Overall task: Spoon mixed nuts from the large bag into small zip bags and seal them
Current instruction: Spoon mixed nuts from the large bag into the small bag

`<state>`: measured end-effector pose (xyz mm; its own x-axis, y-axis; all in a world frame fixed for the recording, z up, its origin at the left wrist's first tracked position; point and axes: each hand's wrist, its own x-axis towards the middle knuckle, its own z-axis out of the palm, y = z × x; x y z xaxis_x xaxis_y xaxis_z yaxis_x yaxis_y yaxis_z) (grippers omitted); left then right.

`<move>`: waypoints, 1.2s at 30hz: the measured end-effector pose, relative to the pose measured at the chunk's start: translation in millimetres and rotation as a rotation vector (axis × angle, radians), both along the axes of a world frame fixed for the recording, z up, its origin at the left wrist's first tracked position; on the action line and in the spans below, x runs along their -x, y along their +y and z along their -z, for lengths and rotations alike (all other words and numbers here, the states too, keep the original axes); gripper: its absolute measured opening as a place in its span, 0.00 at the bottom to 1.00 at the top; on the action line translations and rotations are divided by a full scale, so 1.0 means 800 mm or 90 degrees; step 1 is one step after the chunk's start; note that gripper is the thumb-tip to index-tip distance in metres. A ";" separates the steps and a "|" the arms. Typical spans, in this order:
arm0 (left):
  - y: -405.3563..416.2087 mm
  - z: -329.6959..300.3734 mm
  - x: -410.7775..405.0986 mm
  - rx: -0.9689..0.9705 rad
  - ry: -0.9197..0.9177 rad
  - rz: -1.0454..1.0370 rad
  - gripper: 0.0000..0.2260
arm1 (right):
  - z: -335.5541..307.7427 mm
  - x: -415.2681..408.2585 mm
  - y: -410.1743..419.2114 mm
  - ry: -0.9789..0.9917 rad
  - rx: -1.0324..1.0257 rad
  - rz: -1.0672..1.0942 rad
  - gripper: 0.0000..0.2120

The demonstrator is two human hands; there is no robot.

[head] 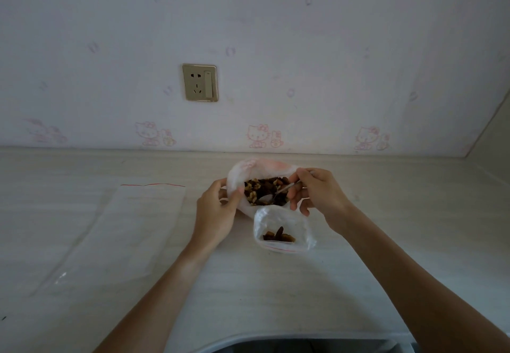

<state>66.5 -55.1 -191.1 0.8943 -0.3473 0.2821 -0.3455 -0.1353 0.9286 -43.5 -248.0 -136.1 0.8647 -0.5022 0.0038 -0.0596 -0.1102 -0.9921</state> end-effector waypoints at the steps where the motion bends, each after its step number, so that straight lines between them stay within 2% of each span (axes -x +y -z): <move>1: 0.000 0.000 -0.001 0.010 0.010 0.010 0.07 | -0.001 0.000 0.000 0.002 0.002 -0.003 0.16; 6: -0.001 -0.001 0.000 0.029 0.049 0.041 0.11 | 0.007 -0.001 0.003 0.018 -0.056 0.011 0.15; 19: 0.000 -0.005 0.005 0.103 0.134 0.065 0.12 | 0.023 0.005 0.002 0.003 -0.227 0.051 0.15; 26: 0.005 -0.006 0.003 0.095 0.128 0.077 0.12 | 0.023 0.000 0.006 -0.010 -0.181 0.033 0.15; 33: 0.011 -0.007 0.002 0.070 0.123 0.068 0.16 | 0.017 0.007 0.003 -0.032 -0.206 0.033 0.15; 36: 0.015 -0.011 0.000 0.017 0.093 0.048 0.19 | 0.008 0.016 -0.003 -0.064 -0.221 0.032 0.15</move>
<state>66.5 -42.8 -182.6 0.8985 -0.4085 0.1609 -0.2144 -0.0884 0.9727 -56.4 -250.0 -142.6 0.8426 -0.5309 -0.0907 0.0432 0.2344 -0.9712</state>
